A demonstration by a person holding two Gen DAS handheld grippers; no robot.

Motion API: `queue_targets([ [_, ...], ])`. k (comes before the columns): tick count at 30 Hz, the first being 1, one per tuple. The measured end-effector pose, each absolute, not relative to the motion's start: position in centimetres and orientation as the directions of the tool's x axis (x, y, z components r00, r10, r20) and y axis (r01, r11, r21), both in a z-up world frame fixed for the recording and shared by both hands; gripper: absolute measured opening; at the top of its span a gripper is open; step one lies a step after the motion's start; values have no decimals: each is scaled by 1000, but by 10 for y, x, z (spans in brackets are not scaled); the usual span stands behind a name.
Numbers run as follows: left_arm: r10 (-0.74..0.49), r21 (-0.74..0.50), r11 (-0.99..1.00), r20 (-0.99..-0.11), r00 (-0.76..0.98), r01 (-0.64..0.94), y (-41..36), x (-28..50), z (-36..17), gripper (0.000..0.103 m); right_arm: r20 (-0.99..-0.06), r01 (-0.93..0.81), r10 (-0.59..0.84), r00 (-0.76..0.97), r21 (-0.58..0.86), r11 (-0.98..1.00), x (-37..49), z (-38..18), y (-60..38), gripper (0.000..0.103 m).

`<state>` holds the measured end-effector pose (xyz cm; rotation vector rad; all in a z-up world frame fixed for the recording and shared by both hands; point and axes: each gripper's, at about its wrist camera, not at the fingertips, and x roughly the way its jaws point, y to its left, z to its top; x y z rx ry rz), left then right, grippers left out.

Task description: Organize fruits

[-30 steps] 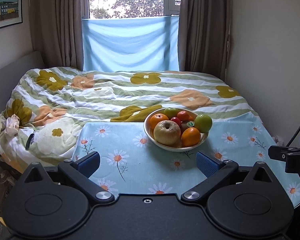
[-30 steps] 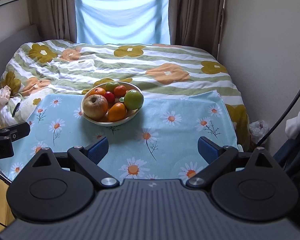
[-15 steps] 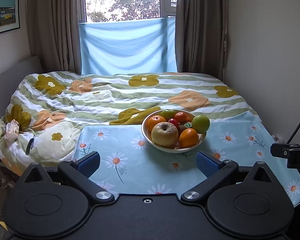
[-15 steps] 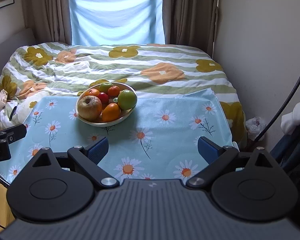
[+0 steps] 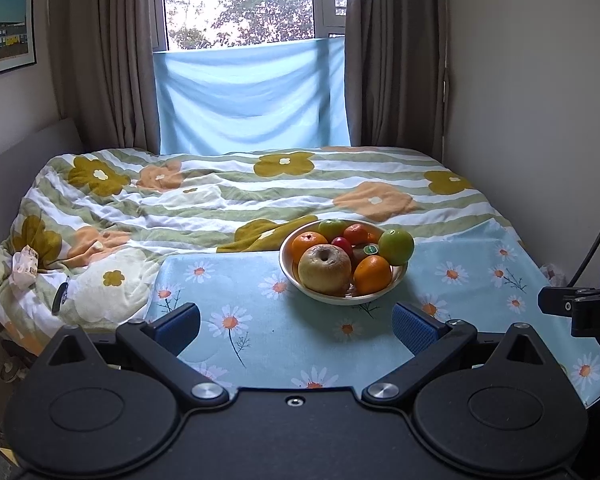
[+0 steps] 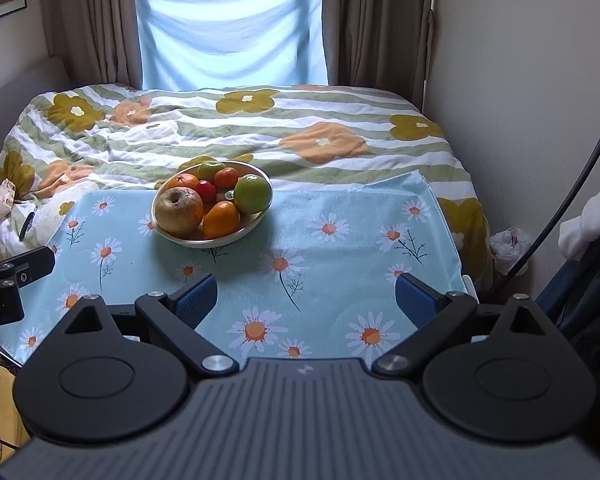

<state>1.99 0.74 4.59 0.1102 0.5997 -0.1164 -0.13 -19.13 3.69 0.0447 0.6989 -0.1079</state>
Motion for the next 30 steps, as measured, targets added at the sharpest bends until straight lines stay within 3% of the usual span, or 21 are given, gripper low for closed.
queue_targets([
  [30,-64,69,990,-569,820,125,8,19,45,103,-646,111,-75,760,15,994,0,41,-188,103],
])
